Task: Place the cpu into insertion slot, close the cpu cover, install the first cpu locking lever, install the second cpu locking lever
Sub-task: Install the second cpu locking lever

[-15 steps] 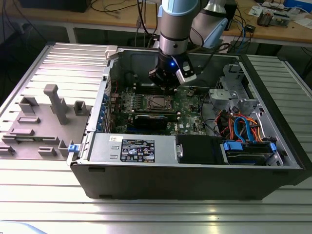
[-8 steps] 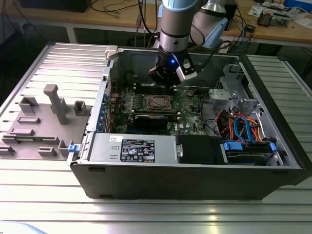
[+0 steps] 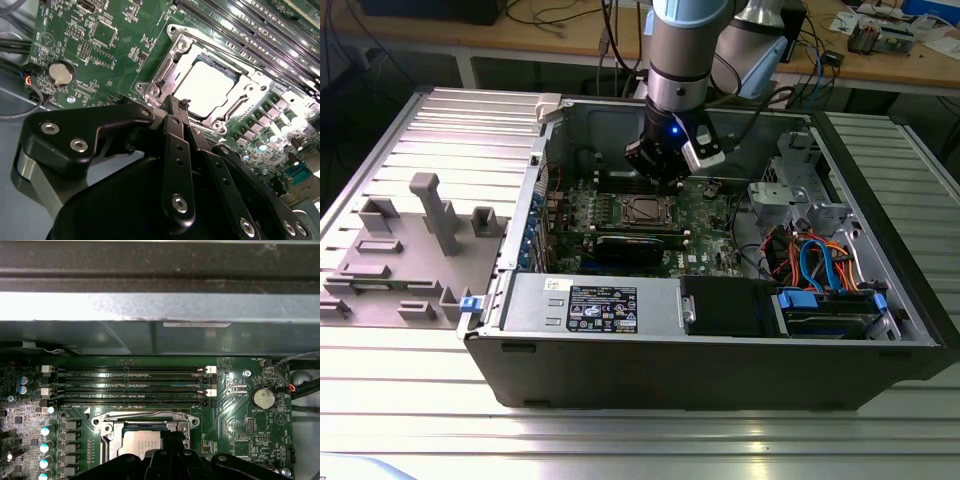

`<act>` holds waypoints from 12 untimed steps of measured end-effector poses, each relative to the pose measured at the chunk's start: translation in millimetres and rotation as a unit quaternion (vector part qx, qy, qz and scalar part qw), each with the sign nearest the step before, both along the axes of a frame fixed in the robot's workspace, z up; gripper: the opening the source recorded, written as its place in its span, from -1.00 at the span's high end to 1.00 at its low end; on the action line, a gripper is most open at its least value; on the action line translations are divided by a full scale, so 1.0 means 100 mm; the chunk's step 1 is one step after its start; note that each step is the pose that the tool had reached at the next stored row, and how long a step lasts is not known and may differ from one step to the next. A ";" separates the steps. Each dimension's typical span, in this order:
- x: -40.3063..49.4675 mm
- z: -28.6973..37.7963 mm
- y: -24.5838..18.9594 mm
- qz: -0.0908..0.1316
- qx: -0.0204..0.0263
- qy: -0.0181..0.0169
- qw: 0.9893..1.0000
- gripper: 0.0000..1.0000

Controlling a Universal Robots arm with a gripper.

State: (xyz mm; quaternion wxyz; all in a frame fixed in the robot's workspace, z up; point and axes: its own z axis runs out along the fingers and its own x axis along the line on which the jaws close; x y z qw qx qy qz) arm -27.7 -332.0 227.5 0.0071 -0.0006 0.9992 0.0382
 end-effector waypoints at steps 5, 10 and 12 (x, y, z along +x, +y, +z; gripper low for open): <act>0.000 0.001 -0.015 0.000 0.000 0.000 1.000 0.79; 0.000 0.000 -0.030 0.000 0.000 0.000 1.000 0.79; 0.000 0.000 -0.031 0.000 0.000 0.000 1.000 0.79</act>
